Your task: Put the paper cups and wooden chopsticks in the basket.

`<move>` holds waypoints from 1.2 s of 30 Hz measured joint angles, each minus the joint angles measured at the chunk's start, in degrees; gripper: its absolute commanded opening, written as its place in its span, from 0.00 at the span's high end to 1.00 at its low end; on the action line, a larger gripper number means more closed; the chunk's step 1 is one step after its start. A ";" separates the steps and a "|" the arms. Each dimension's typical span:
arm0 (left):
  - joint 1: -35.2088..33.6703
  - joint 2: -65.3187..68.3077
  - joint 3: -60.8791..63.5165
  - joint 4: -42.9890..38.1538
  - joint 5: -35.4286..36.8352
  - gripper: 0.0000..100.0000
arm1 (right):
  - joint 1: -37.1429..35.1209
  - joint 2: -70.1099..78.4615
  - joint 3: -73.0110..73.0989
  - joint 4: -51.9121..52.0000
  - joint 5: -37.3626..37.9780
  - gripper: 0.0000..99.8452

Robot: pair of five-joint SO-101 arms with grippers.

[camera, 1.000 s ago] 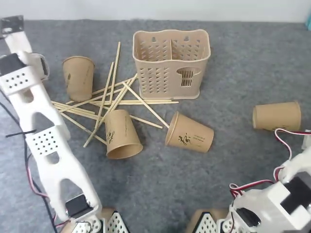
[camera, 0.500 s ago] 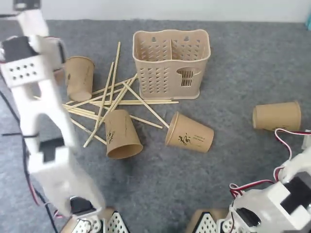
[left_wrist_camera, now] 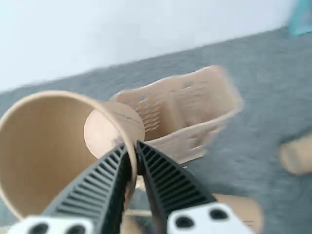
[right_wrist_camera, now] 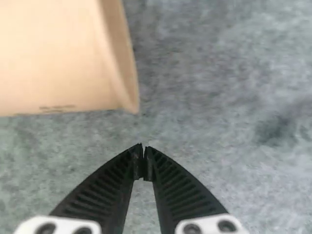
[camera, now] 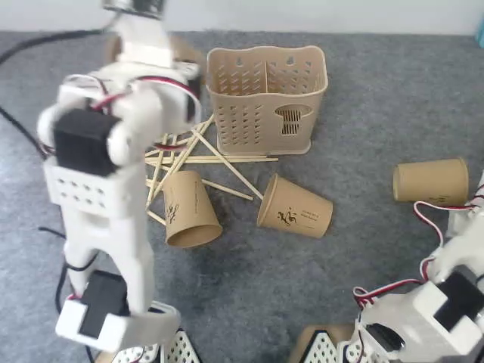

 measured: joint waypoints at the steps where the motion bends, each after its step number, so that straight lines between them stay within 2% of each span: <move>1: 1.85 -0.09 -0.44 -0.97 0.00 0.99 | -0.18 0.00 0.35 0.00 0.00 0.99; 6: 8.18 -0.09 -0.70 -10.11 3.16 0.99 | -0.79 0.00 4.40 -2.81 0.00 0.99; 13: 10.73 6.86 -0.62 -19.16 4.57 0.99 | -0.88 0.00 8.70 -8.18 0.00 0.99; 21: 11.87 18.46 -0.53 -28.22 4.57 0.99 | -0.88 0.00 8.79 -8.53 0.00 0.99; 36: 13.10 33.32 -4.75 -29.98 0.70 0.99 | -0.88 0.00 8.79 -8.53 0.00 0.99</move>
